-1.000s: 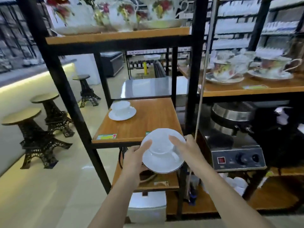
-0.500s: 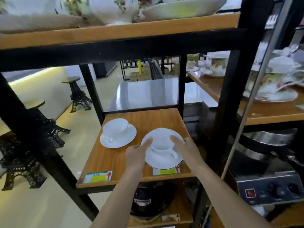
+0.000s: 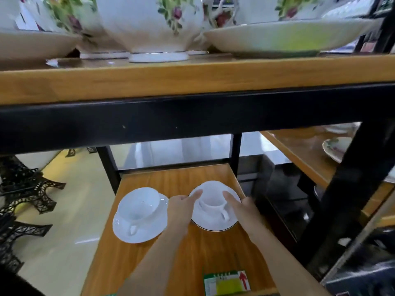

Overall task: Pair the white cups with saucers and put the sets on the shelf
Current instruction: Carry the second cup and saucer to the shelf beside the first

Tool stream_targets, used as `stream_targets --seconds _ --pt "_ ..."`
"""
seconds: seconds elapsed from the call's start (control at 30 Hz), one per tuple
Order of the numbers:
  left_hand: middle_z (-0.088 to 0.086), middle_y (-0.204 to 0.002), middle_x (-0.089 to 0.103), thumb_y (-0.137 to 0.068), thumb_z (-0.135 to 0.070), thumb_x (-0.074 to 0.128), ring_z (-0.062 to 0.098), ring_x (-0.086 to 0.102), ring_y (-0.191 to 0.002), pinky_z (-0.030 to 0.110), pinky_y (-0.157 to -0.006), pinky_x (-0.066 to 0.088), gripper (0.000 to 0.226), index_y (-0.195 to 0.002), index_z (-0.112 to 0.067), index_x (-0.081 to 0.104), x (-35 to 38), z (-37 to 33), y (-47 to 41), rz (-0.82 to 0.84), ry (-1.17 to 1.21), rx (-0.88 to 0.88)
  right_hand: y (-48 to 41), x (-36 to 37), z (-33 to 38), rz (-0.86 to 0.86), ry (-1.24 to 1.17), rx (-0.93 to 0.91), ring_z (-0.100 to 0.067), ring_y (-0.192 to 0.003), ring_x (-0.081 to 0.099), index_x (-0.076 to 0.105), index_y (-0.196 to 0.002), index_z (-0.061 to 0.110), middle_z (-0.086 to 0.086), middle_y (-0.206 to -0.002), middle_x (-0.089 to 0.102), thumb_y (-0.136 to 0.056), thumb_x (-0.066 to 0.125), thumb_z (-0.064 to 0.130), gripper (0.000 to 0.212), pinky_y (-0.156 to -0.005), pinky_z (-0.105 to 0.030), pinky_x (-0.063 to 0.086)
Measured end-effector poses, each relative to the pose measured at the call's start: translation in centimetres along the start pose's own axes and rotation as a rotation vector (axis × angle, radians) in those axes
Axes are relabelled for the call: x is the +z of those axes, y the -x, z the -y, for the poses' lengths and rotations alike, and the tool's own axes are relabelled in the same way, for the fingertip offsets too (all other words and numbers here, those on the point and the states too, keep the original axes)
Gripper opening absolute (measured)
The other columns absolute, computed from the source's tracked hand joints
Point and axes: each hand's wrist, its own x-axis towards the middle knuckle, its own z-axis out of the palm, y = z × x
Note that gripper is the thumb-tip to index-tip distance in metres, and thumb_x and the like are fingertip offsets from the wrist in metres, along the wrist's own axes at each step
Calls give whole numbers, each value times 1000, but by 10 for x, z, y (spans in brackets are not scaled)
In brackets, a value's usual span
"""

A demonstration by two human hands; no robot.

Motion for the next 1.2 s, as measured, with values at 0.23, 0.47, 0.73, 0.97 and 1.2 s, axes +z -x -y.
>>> stream_targets --seconds 0.23,0.47,0.73,0.97,1.2 --pt "11 -79 54 -73 -49 71 25 51 -73 33 -66 43 39 -68 -15 54 8 7 -17 57 5 -42 -14 5 -6 -35 20 48 -18 -96 54 49 -126 10 -4 -110 57 -83 51 59 65 -73 -28 40" --pt "11 -76 52 -70 -52 72 26 50 -70 35 -64 41 44 -71 -11 56 11 10 -26 69 -13 -45 -19 6 -10 -45 118 76 -9 -76 50 54 -116 14 4 -89 53 -81 47 64 61 -60 -25 38" --pt "3 -57 36 -77 -54 64 15 38 -56 26 -53 31 51 -56 -16 38 11 -1 -24 81 -156 -67 -22 4 -12 -48 223 116 -20 -96 56 51 -121 10 -5 -108 57 -79 39 72 76 -79 -34 48" --pt "-1 -109 66 -87 -47 52 15 58 -98 28 -82 47 39 -109 -17 64 -42 -33 13 -304 -440 533 0 16 14 -502 473 -432 -25 -106 51 56 -111 9 -11 -113 58 -88 53 37 36 -98 -41 32" --pt "-6 -100 62 -90 -35 54 11 56 -96 26 -82 44 19 -103 -22 59 -125 -23 14 -489 -39 463 19 80 33 -156 327 -672 -12 -93 54 57 -113 15 -2 -104 63 -88 57 25 27 -80 -25 46"
